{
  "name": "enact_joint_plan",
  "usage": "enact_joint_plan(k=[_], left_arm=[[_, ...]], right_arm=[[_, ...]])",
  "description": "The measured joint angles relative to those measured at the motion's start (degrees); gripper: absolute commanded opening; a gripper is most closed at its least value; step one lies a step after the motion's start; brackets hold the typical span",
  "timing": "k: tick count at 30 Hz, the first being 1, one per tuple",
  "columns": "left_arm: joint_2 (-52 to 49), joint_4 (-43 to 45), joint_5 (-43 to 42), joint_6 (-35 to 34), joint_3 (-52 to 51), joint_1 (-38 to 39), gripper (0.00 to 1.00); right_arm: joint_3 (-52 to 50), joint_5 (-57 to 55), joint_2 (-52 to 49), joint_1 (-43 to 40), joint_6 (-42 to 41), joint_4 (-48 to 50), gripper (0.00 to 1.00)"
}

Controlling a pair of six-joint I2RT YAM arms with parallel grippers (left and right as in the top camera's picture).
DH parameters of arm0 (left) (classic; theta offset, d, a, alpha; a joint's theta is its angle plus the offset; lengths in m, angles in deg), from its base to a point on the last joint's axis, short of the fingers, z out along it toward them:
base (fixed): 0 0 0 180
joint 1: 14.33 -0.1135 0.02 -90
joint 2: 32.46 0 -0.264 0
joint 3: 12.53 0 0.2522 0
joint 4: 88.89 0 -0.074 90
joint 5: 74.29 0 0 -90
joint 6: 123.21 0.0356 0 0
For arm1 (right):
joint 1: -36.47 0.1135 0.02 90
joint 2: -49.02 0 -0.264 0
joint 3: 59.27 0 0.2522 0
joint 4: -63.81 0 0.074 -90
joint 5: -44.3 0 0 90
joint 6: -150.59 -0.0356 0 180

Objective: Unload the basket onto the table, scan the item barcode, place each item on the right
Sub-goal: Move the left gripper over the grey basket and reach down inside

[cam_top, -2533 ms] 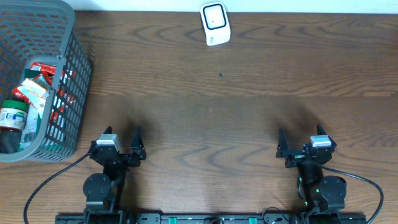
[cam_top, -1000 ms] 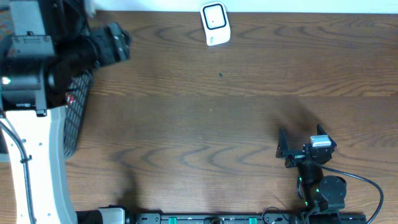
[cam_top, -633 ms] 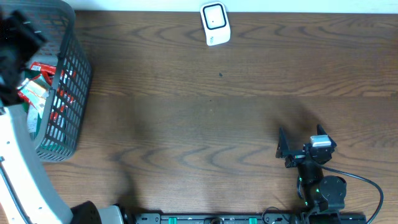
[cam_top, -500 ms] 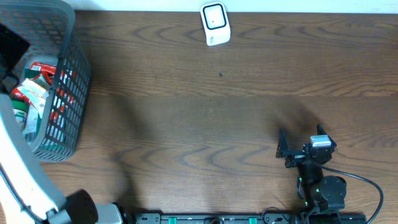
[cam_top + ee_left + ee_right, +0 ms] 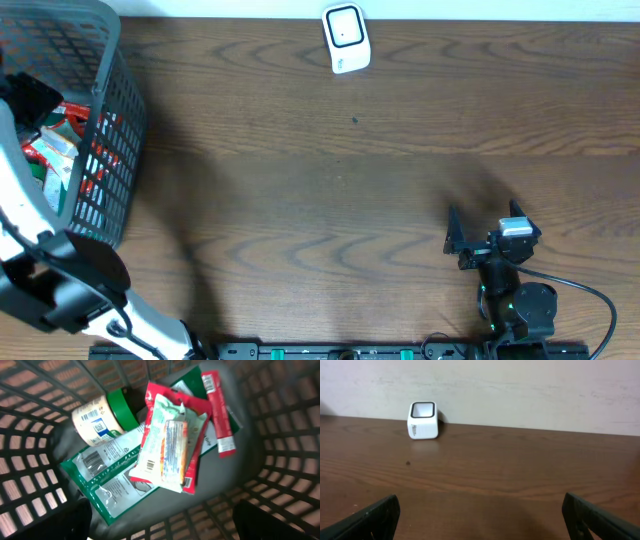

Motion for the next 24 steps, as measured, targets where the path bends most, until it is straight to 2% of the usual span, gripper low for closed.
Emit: enact_joint_plan(k=[14,18,19,22,23,24], left_arm=[[-11.7,3.8,0.0,0.6,0.0,0.0,0.89],[-13.1,5.5,0.0,1.5,0.0,0.0,0.85],[-13.2,5.4,0.0,1.5,0.0,0.0,0.81],[-13.6,5.4,0.0,1.7,0.0,0.0,0.81],[-13.8,5.4,0.0,1.7,0.0,0.0,0.78],[-14.1,5.4,0.0,1.7,0.0,0.0,0.67]], right_arm=[[0.0,0.0,0.0,0.0,0.0,0.0,0.99],[0.0,0.0,0.0,0.0,0.0,0.0,0.99],[0.0,0.0,0.0,0.0,0.0,0.0,0.99],[0.0,0.0,0.0,0.0,0.0,0.0,0.99],[0.0,0.0,0.0,0.0,0.0,0.0,0.99],[0.0,0.0,0.0,0.0,0.0,0.0,0.99]])
